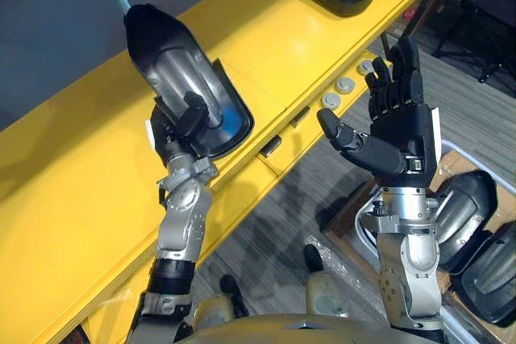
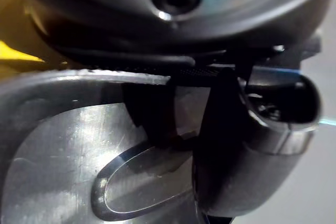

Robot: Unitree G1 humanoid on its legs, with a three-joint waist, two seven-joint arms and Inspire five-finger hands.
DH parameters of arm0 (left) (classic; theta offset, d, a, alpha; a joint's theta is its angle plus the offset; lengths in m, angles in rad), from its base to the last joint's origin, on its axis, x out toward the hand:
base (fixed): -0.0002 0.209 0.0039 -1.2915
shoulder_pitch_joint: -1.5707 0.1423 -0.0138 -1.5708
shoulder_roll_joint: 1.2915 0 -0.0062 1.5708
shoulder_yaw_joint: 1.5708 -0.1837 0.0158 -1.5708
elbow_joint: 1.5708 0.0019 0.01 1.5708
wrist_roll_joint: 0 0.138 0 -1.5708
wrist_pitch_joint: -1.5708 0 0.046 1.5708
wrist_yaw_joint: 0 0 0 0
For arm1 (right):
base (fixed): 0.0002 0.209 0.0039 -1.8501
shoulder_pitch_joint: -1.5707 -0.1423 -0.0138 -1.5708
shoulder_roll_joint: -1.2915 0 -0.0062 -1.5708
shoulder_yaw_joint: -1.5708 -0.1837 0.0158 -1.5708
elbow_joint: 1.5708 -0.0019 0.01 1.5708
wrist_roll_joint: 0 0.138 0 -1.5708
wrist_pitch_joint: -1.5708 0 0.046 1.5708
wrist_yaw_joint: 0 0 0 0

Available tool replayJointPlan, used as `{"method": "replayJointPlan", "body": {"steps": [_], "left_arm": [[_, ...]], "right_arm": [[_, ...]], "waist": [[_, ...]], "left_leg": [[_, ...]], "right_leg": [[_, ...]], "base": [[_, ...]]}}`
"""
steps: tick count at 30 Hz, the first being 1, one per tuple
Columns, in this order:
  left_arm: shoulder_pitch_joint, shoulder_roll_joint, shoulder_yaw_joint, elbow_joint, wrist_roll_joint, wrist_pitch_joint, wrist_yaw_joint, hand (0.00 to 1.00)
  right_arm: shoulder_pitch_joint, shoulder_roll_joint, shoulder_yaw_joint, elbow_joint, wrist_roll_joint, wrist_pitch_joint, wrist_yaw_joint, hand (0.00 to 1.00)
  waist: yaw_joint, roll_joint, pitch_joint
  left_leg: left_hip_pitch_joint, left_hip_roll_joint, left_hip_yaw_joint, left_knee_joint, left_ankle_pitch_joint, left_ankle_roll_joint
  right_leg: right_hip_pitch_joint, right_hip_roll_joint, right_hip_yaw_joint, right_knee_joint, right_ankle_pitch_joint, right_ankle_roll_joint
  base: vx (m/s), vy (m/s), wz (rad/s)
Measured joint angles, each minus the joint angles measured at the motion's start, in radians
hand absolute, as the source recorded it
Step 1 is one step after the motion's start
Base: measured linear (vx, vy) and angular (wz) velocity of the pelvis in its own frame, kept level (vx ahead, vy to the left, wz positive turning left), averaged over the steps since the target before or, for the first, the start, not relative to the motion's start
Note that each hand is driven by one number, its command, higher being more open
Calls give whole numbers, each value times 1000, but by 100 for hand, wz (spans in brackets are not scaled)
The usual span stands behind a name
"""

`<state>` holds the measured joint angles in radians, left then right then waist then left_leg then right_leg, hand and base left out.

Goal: Walk over and take three plastic housings, then place them on the shelf

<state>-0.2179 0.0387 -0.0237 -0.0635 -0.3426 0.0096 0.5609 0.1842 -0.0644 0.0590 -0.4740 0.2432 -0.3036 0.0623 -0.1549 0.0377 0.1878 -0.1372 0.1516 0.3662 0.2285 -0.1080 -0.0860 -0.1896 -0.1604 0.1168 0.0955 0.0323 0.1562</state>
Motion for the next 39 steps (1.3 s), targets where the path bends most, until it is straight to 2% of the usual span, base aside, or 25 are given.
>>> {"method": "replayJointPlan", "body": {"steps": [7,14,15,24,31,39], "left_arm": [[-163,15,16,106,-50,17,48,0],[-266,56,54,186,-81,-12,113,0],[-287,59,66,197,-82,-21,122,100],[-366,109,83,261,-84,-32,126,100],[-371,117,78,274,-87,-24,105,100],[-362,116,70,309,-93,-7,101,100]], "right_arm": [[-6,-28,57,-13,0,10,26,100],[-16,-60,90,-14,6,32,39,100],[-20,-60,97,-15,6,32,39,100],[-39,-59,121,-34,6,33,35,100],[-28,-57,148,-43,4,33,16,100],[0,-56,166,-37,0,33,-7,100]], "waist": [[-9,11,45],[-13,17,83],[-14,16,84],[-9,8,112],[-13,-5,120],[-27,-10,116]], "left_leg": [[-30,-1,12,28,-11,5],[-36,-2,25,28,-15,5],[-48,-2,26,30,-14,6],[-52,-3,26,29,-13,6],[-39,-4,15,26,-11,7],[43,-21,-7,-72,36,0]], "right_leg": [[-34,-9,9,31,-3,1],[-62,-11,24,70,-22,5],[-78,-11,26,78,-24,6],[-82,-12,24,79,-24,6],[-59,-13,11,75,-26,9],[16,-11,-18,29,-24,10]], "base": [[-18,13,-1],[-10,9,-4],[0,0,0],[3,0,0],[-6,-3,4],[19,-17,8]]}}
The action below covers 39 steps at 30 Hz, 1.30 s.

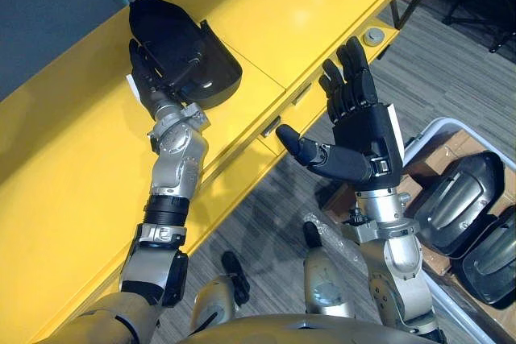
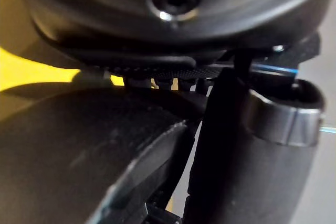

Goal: Walk over and take three plastic housings, then place them on the shelf

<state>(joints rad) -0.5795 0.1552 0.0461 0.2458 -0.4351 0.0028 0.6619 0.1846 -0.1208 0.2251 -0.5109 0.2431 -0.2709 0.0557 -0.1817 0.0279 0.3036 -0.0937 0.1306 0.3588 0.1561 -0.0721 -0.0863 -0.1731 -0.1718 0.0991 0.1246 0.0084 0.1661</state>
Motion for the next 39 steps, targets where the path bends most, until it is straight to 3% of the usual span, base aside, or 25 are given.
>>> {"method": "replayJointPlan", "body": {"steps": [3,4,6,8,14,18,27,32,35,39], "left_arm": [[26,-1,-1,-3,3,6,2,100],[48,-1,-10,-11,28,49,12,100],[53,-2,-28,-12,57,88,26,100],[79,-2,-49,-19,159,179,42,100],[54,3,-53,0,378,392,52,100],[24,47,-50,44,412,465,57,100],[-48,96,-49,61,411,451,56,100],[-57,94,-64,-21,401,404,59,100],[-40,91,-62,-184,399,343,75,100],[15,70,-56,-398,399,201,80,100]], "right_arm": [[3,2,19,11,-1,0,-4,100],[4,3,24,32,-1,-1,-9,100],[4,4,23,47,-1,-1,-17,100],[6,5,22,84,-2,-1,-39,100],[5,5,35,133,-2,-1,-90,100],[2,3,41,173,-1,-1,-111,100],[-8,10,39,197,-1,0,-109,100],[-51,12,30,276,-1,0,-110,100],[-49,19,27,293,-3,-1,-110,100],[-42,22,30,294,-12,-2,-109,100]], "waist": [[-15,-2,-28],[-15,-3,-59],[-15,-3,-65],[-16,-3,-105],[-18,-8,-138],[-18,-5,-159],[-14,-2,-197],[-14,-1,-198],[-14,-1,-198],[-14,11,-211]], "left_leg": [[21,-3,-10,-36,17,-4],[39,-4,-14,-66,30,-6],[61,-7,-25,-84,36,-8],[74,-15,-40,-116,50,-10],[114,-15,-58,-169,78,-14],[129,-16,-59,-201,100,-15],[143,-21,-65,-239,129,-13],[144,-21,-66,-239,137,-12],[146,-21,-67,-239,138,-12],[154,-22,-75,-240,138,-12]], "right_leg": [[19,2,-14,-19,1,0],[29,6,-17,-32,3,3],[55,6,-27,-45,3,3],[72,7,-44,-63,3,3],[108,15,-67,-77,3,3],[109,19,-68,-79,6,0],[113,20,-70,-79,14,-12],[113,21,-71,-79,20,-19],[114,21,-71,-79,22,-20],[130,20,-80,-87,22,-20]], "base": [[57,-20,10],[73,-22,5],[51,-11,11],[41,1,19],[9,-16,9],[-3,-3,1],[-13,-1,2],[-32,-4,-1],[0,0,0],[0,-1,5]]}}
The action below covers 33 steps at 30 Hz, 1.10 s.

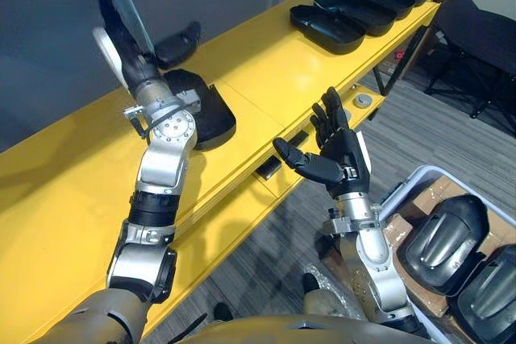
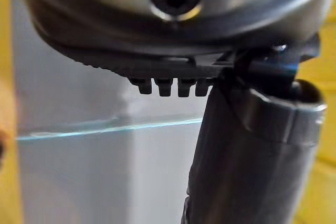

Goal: Walk over and take three plastic housings, then place them on the shelf

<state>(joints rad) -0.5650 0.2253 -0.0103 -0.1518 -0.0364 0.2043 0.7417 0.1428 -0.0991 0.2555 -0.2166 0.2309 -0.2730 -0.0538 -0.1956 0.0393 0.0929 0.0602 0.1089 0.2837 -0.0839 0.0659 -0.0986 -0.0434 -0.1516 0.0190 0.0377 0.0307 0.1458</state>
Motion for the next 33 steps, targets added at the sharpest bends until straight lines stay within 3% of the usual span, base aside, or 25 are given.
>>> {"method": "replayJointPlan", "body": {"steps": [3,7,10,16,26,29,33], "left_arm": [[107,-64,16,-116,-1,-73,-9,100],[291,-137,18,-229,0,-137,-27,100],[425,-171,16,-267,-1,-194,-51,100],[620,-178,6,-293,-2,-335,-189,100],[732,-183,31,-218,-158,-402,-319,100],[735,-190,36,-190,-158,-413,-333,100],[742,-190,40,-191,-173,-482,-333,100]], "right_arm": [[0,0,0,10,-9,0,0,100],[5,0,-9,9,-28,0,0,100],[5,0,-33,9,-31,0,0,100],[5,21,-119,5,-63,1,7,100],[9,19,-210,3,-17,0,93,100],[6,15,-192,3,5,0,140,100],[-15,3,-97,3,61,0,199,100]], "waist": [[7,24,-16],[25,30,-22],[47,24,-25],[80,-17,-43],[105,-25,-43],[113,-29,-41],[127,-40,-42]], "left_leg": [[1,2,-14,-1,0,-1],[1,6,-25,-3,3,-4],[-7,6,-38,-4,5,-5],[-21,5,-65,-4,9,-6],[-34,5,-86,-5,10,-6],[-35,5,-96,-5,13,-6],[-39,5,-106,-5,17,-6]], "right_leg": [[13,1,-16,-9,1,0],[27,3,-28,-24,3,0],[28,3,-40,-26,3,-1],[36,0,-69,-38,3,-1],[38,-2,-91,-40,2,-2],[45,-2,-102,-40,1,-4],[47,-2,-113,-40,0,-5]], "base": [[3,-5,12],[-14,-9,8],[-18,-2,13],[8,-2,12],[3,0,6],[-13,-1,10],[-19,2,6]]}}
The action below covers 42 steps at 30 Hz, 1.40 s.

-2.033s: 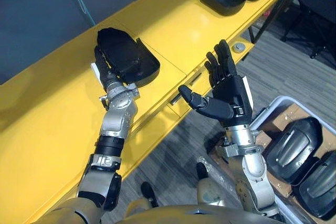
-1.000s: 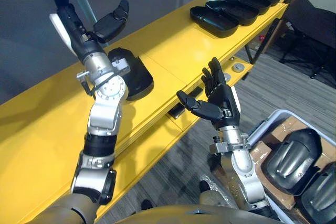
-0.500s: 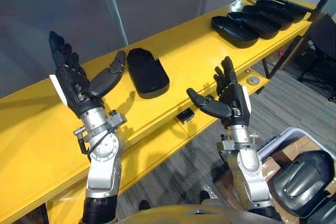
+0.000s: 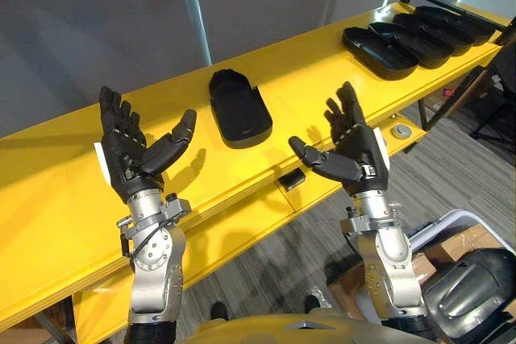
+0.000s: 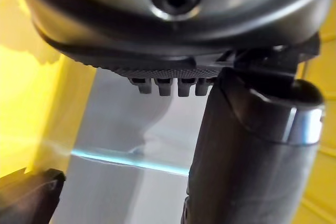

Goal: Walk over and take three plastic housings, then place them on the shelf

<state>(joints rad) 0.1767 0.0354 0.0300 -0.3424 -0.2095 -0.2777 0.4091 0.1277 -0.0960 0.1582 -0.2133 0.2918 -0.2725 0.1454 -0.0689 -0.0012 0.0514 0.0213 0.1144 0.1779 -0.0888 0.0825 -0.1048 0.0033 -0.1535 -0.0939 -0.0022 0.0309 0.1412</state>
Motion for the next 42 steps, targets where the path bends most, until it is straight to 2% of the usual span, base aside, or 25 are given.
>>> {"method": "replayJointPlan", "body": {"steps": [3,9,12,14,23,24,34,42], "left_arm": [[-3,0,0,-3,-34,-36,1,100],[-3,-27,26,-13,-75,-59,13,100],[-3,-34,43,-25,-128,-115,33,100],[-3,-50,52,-66,-220,-163,24,100],[-3,-67,58,-118,-257,-159,-41,100],[-3,-67,53,-118,-258,-155,-48,100],[-3,-66,22,-118,-296,-145,-99,100],[-19,-66,-18,-117,-296,-130,-112,100]], "right_arm": [[-53,-18,81,0,8,2,26,100],[-151,-8,170,4,9,2,53,100],[-168,9,211,9,9,11,53,100],[-187,18,249,48,9,23,31,100],[-266,35,286,260,6,93,-70,100],[-285,37,285,294,6,93,-85,100],[-387,79,280,402,-12,92,-138,100],[-424,99,241,461,-91,93,-274,100]], "waist": [[13,-8,1],[44,-26,3],[47,-31,3],[54,-31,3],[81,-36,16],[91,-38,22],[97,-39,81],[95,-17,131]], "left_leg": [[-12,0,-22,0,8,0],[-15,-1,-57,0,17,-1],[-15,-1,-73,0,20,-1],[-15,-1,-80,0,23,-2],[-34,0,-117,0,38,-4],[-35,0,-119,0,40,-4],[-55,-1,-135,1,48,-4],[-69,-1,-133,4,51,-4]], "right_leg": [[0,0,-19,0,0,0],[19,-1,-56,1,-4,-7],[29,-1,-72,2,-8,-11],[33,-1,-82,1,-11,-16],[36,1,-124,1,-18,-26],[35,1,-127,1,-18,-26],[27,1,-146,1,-13,-20],[17,1,-144,2,-9,-19]], "base": [[-17,-1,18],[-16,-2,19],[-28,-5,15],[-35,-5,8],[-31,-7,13],[-23,-4,5],[-11,-3,5],[0,0,0]]}}
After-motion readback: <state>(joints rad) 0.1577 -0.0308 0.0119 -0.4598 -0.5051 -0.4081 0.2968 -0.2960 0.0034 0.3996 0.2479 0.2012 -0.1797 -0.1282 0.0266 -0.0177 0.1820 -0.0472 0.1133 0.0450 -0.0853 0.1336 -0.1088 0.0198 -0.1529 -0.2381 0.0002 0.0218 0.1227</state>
